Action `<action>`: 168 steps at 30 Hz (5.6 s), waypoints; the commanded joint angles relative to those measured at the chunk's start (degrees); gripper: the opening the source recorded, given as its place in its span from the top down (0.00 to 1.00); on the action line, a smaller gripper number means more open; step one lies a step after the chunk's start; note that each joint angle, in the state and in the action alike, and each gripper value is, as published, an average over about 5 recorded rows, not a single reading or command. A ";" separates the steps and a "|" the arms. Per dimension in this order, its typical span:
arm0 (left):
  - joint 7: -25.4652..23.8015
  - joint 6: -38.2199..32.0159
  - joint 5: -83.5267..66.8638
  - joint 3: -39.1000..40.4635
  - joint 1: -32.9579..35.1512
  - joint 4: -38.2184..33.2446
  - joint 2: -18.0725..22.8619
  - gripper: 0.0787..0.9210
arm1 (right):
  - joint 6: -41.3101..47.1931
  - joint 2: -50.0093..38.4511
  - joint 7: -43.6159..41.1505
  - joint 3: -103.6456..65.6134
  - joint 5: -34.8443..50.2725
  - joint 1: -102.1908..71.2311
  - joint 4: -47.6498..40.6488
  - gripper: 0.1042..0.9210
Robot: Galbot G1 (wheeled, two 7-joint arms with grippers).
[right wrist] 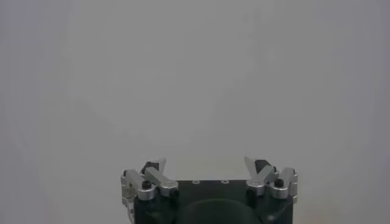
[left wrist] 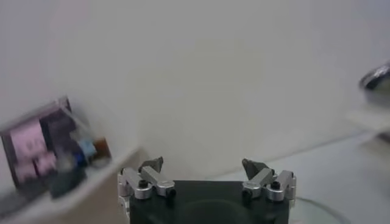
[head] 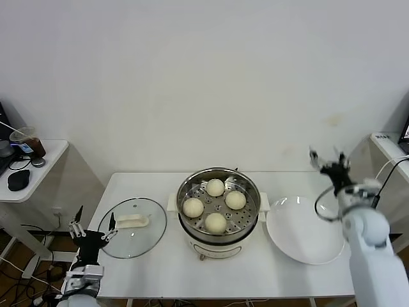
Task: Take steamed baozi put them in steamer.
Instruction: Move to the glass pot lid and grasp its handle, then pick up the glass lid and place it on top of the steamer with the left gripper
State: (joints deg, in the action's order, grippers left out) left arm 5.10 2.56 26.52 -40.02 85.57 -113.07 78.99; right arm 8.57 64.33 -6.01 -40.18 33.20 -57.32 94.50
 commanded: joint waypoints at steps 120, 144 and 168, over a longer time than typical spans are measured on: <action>-1.71 15.39 41.16 13.25 -21.50 27.27 -5.48 0.86 | -7.11 11.35 2.81 -6.66 -8.75 -21.12 1.59 0.12; -25.85 37.12 71.04 15.83 -17.45 -4.23 3.42 0.89 | -6.52 12.40 2.70 -5.49 -8.51 -20.85 4.00 0.12; -29.18 37.16 72.60 42.99 -27.85 1.30 8.80 0.89 | -7.93 14.74 2.28 -5.78 -10.82 -20.95 2.12 0.12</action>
State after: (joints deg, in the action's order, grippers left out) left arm -22.75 39.07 99.87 -9.98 63.64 -114.31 85.63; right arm 0.97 78.46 -3.68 -45.85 23.38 -78.13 97.01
